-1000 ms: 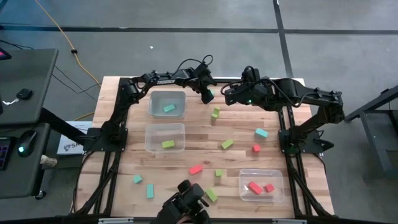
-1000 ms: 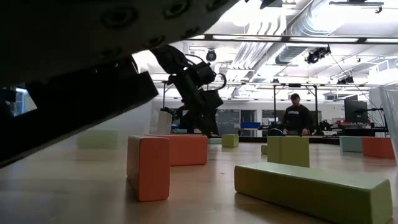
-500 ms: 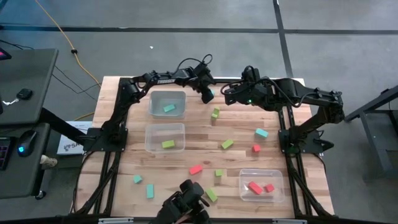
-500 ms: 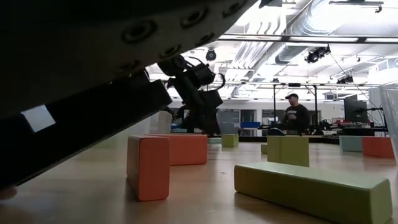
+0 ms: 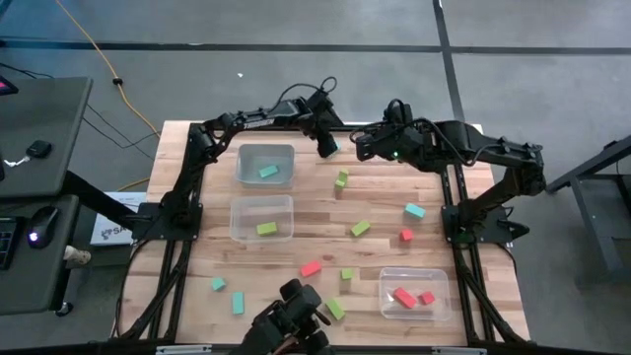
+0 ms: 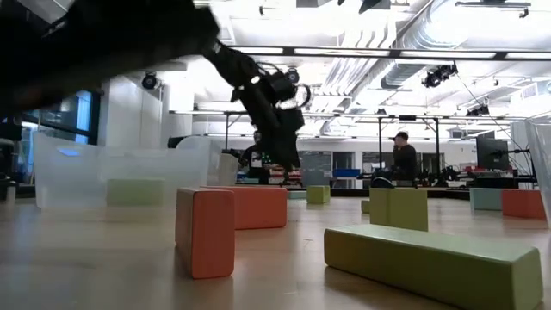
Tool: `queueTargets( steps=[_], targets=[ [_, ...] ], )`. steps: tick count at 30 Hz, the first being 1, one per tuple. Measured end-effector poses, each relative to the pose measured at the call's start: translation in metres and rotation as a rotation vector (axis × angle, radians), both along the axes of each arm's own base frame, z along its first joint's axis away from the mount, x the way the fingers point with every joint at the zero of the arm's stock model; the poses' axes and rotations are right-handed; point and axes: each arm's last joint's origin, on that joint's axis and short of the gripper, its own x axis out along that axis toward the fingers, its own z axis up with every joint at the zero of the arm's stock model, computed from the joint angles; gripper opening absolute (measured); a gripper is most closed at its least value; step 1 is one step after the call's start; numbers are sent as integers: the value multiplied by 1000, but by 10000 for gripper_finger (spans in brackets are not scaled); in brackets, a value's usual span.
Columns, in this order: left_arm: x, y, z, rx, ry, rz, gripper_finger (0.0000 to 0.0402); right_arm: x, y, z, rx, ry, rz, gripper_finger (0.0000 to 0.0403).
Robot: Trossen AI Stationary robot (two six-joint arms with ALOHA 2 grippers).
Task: Sort & place blocks by color
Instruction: Put the blue block into the gray bin
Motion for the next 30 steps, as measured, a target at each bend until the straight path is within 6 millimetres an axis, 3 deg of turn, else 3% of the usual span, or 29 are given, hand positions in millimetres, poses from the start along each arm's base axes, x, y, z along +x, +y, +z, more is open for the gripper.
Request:
queueTargets(
  steps=[8,17,22,30],
  targets=[
    [-18,13,65,61,-52,49,166,0,-28,2,-16,86,67,216],
    [-56,21,141,178,-161,113,166,0,-72,10,-87,131,253,216],
    [-79,14,179,243,-218,144,166,-6,-98,15,-131,136,368,216],
    [-118,-12,241,370,-308,193,166,-14,-138,17,-261,193,458,216]
  ],
)
